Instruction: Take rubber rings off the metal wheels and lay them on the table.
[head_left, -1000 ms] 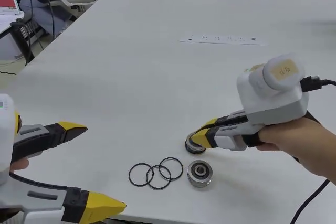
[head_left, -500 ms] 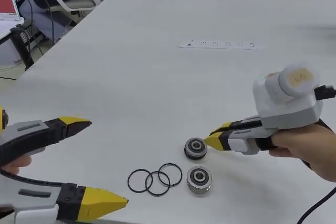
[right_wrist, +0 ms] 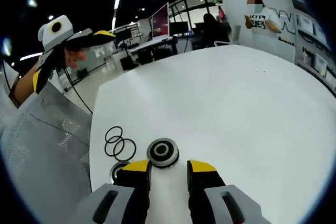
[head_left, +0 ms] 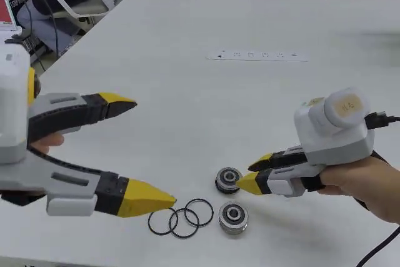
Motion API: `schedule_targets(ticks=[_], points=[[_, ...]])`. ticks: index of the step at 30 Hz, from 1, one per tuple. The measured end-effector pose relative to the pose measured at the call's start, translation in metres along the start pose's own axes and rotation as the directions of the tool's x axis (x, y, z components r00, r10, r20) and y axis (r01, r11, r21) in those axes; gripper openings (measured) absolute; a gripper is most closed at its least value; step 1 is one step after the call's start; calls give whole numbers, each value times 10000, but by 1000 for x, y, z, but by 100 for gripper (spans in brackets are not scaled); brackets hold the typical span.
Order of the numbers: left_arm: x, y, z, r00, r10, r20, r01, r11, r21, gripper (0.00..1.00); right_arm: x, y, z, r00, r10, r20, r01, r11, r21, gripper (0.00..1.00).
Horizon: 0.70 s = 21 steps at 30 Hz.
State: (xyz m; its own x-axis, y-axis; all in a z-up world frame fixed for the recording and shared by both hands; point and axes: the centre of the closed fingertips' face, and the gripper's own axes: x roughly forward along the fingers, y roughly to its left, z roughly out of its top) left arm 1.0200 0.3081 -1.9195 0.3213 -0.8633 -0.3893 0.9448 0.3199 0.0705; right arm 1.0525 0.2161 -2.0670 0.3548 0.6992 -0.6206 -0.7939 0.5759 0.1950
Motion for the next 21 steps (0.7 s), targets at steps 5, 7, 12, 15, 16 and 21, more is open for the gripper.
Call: schedule_targets(ticks=[5, 7, 12, 15, 16, 21], points=[[22, 12, 13, 9998, -53, 184, 44, 9987, 505, 82, 6, 3, -5, 9999, -40, -153, 32, 9985, -549, 25], [32, 15, 15, 9997, -150, 200, 137, 9978, 645, 80, 8, 3, -5, 9999, -86, -115, 76, 9967, -809, 25], [56, 22, 9, 9996, -271, -115, 279, 9964, 797, 74, 11, 5, -6, 9998, -76, -181, 56, 9946, -1032, 24], [70, 25, 7, 9993, -373, -28, 374, 9966, 741, 68, 12, 4, -5, 9999, -127, -116, 114, 9943, -1059, 23], [73, 26, 5, 9994, -337, -44, 340, 9966, 756, 64, 12, 4, -4, 9999, -126, -97, 115, 9941, -1075, 23], [96, 25, -3, 9994, -335, -23, 336, 9932, 1111, 51, 12, 5, -5, 10000, -79, -60, 72, 9938, -1111, 23]])
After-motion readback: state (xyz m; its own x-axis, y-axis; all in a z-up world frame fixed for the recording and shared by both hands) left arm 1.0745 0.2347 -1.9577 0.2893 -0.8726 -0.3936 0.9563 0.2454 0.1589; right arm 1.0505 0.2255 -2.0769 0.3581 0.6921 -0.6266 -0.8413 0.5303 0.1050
